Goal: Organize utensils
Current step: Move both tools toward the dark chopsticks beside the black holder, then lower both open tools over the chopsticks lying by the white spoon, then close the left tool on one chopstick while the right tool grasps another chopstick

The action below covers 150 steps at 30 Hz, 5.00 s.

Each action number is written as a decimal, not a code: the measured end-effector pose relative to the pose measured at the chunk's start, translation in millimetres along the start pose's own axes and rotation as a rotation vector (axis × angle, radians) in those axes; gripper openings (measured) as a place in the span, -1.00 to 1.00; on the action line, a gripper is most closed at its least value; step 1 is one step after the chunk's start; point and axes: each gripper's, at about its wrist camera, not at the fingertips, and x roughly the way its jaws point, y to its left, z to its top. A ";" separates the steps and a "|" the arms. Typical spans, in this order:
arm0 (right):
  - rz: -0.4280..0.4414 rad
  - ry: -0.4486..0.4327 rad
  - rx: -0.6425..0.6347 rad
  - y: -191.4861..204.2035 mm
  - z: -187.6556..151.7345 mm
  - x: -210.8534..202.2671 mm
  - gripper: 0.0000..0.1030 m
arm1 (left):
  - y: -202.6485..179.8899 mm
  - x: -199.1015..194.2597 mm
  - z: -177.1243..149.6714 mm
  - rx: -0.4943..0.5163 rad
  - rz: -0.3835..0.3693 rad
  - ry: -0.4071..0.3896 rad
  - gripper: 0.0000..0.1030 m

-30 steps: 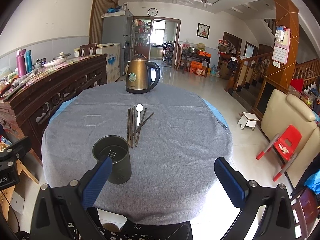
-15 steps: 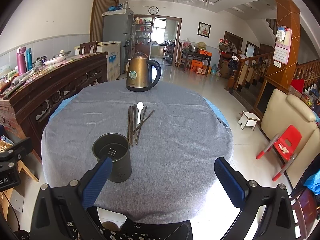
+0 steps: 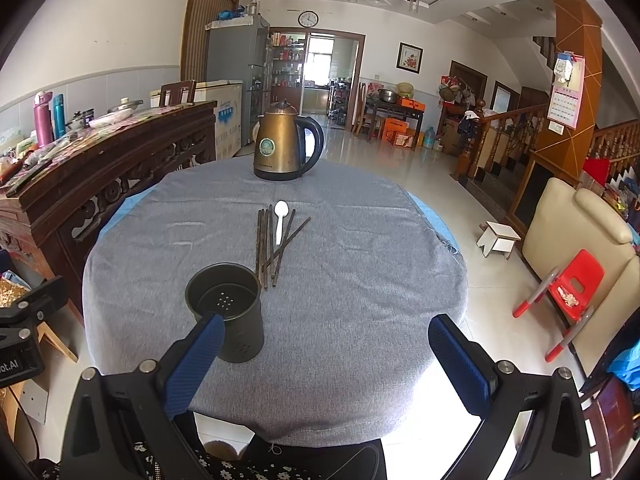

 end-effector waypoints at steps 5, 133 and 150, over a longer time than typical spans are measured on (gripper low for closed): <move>0.000 0.007 0.002 0.5 -1.8 3.5 1.00 | -4.2 4.5 0.3 0.008 -0.009 0.011 1.00; 0.283 0.539 0.379 -57.6 89.9 421.8 -0.83 | -118.3 421.2 165.9 -0.012 -0.139 0.536 -0.24; 0.338 0.555 0.371 -69.7 86.9 419.1 -0.84 | -154.9 395.1 171.5 -0.174 -0.196 0.574 -0.04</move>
